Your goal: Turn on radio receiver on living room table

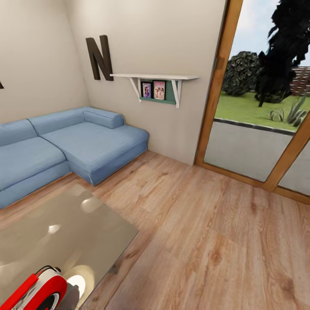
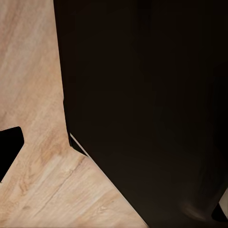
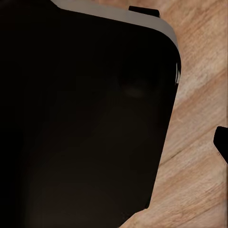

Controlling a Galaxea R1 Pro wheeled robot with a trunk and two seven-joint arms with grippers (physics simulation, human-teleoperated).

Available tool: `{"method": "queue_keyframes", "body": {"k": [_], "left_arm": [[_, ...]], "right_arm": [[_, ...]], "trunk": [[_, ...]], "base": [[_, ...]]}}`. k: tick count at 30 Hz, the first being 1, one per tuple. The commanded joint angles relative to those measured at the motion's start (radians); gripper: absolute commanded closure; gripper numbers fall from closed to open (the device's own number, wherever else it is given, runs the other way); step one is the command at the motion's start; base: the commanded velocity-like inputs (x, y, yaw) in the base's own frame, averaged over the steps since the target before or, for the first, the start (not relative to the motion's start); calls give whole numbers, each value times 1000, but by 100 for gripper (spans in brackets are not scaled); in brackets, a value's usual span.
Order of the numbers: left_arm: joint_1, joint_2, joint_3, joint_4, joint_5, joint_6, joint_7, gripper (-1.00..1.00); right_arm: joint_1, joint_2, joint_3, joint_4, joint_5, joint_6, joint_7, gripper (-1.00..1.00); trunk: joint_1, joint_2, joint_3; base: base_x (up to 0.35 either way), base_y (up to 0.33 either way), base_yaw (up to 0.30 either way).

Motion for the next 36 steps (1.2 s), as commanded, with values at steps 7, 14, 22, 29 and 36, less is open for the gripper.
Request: {"method": "queue_keyframes", "body": {"k": [7,14,22,29,36], "left_arm": [[0,0,0,0,0,0,0,-100],[0,0,0,0,0,0,0,-100],[0,0,0,0,0,0,0,-100],[0,0,0,0,0,0,0,-100],[0,0,0,-5,0,0,0,-100]], "right_arm": [[0,0,0,1,0,-29,0,-100],[0,0,0,2,0,-30,0,-100],[0,0,0,3,0,-30,0,-100],[0,0,0,2,0,-32,0,-100],[0,-1,0,2,0,-32,0,-100]], "trunk": [[0,0,-6],[0,0,-12],[0,0,-19],[0,0,-25],[0,0,-31]], "base": [[0,0,240],[0,0,240],[0,0,240],[0,0,240],[0,0,240]]}}
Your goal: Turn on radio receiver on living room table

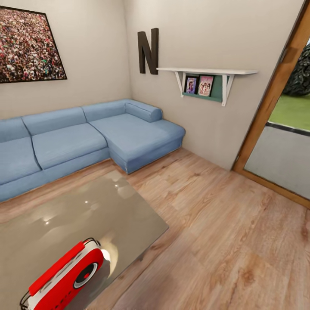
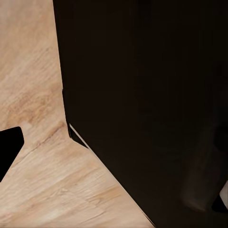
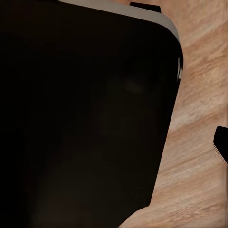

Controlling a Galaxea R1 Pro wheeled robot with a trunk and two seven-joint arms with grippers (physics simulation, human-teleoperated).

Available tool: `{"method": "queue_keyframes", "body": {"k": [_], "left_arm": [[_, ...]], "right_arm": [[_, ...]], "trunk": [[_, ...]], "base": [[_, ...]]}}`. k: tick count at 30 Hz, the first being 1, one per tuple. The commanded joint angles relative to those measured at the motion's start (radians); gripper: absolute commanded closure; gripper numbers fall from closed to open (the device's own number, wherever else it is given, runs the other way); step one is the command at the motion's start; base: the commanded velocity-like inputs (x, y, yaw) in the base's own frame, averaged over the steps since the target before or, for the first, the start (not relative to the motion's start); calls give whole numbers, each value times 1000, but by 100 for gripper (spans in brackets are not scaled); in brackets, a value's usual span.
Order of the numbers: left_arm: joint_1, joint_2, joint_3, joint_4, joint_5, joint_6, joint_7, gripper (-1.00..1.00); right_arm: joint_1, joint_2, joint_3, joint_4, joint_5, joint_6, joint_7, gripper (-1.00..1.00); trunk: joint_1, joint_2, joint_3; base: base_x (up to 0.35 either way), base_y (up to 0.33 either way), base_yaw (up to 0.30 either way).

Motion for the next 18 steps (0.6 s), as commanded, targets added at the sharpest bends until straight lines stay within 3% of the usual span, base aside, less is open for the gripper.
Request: {"method": "queue_keyframes", "body": {"k": [1,18], "left_arm": [[0,0,0,-1,0,0,0,-100],[0,0,0,-1,0,0,0,-100]], "right_arm": [[0,0,0,0,0,0,0,-100],[0,1,0,0,0,0,-1,-100]], "trunk": [[0,0,-1],[0,0,-16]], "base": [[0,0,240],[0,0,240]]}}
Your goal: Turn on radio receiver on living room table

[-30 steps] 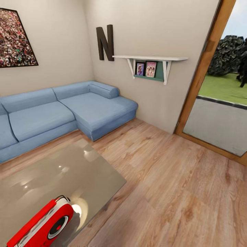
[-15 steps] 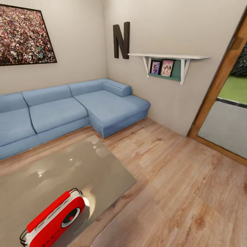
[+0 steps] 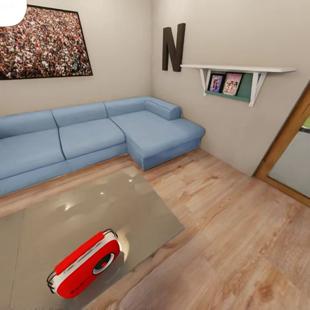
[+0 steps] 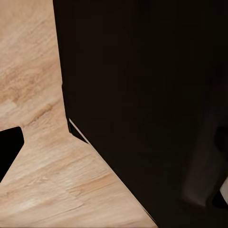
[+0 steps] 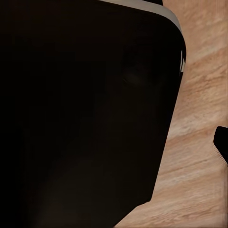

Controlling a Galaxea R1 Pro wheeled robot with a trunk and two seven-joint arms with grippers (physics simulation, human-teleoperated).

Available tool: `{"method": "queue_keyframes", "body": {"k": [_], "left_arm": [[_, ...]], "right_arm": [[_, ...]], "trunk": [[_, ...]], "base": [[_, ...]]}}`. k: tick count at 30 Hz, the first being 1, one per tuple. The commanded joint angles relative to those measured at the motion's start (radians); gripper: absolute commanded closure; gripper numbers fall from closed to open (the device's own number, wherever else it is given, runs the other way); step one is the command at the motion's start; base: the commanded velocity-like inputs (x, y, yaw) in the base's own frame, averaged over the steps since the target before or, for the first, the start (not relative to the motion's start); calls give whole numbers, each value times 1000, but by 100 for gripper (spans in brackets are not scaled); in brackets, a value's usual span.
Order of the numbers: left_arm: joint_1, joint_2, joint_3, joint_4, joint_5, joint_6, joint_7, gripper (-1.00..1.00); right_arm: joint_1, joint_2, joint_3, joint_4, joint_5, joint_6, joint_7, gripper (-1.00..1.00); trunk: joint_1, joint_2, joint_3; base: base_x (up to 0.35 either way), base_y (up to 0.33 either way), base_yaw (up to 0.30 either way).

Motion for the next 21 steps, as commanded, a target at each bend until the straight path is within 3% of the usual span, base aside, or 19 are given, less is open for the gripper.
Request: {"method": "queue_keyframes", "body": {"k": [1,21], "left_arm": [[0,0,0,0,0,0,0,-100],[0,0,1,0,0,0,0,-100]], "right_arm": [[0,0,0,0,0,0,0,-100],[0,0,0,-1,0,0,0,-100]], "trunk": [[0,0,-1],[0,0,-18]], "base": [[0,0,240],[0,0,240]]}}
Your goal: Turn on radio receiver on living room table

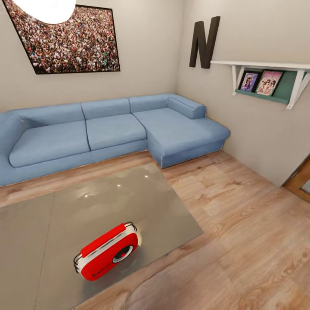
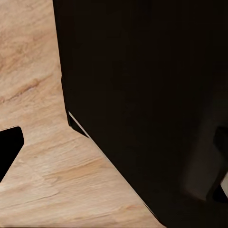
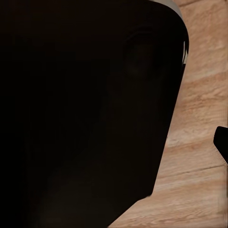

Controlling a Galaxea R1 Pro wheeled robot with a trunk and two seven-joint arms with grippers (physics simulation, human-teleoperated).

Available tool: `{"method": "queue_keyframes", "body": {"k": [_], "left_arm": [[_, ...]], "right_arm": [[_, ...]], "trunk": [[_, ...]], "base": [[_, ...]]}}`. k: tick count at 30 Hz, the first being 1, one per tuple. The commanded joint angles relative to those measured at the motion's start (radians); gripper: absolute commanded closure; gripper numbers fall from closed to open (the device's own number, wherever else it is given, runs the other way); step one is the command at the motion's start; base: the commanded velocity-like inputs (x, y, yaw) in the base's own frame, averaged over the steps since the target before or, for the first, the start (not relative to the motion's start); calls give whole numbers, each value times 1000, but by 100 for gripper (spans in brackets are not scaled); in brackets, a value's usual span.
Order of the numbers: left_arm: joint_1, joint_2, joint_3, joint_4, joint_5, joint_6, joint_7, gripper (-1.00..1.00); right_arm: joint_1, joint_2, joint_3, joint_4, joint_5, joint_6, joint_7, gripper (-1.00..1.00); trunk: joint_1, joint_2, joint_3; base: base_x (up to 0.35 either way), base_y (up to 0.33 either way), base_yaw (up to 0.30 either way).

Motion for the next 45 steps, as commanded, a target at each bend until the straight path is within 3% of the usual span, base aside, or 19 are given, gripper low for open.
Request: {"method": "queue_keyframes", "body": {"k": [1,15,30,45], "left_arm": [[0,0,0,0,0,0,0,-100],[0,0,0,-7,1,1,3,-100],[0,0,0,-7,4,2,2,-100],[0,0,10,-21,4,0,2,-100]], "right_arm": [[0,0,0,0,0,0,0,-100],[0,0,0,0,0,0,0,-100],[0,0,0,1,0,0,0,-100],[0,0,0,0,0,0,0,-100]], "trunk": [[0,0,-1],[0,0,-13],[0,0,-26],[0,0,-39]], "base": [[0,0,240],[2,-1,240],[189,-109,240],[19,-9,240]]}}
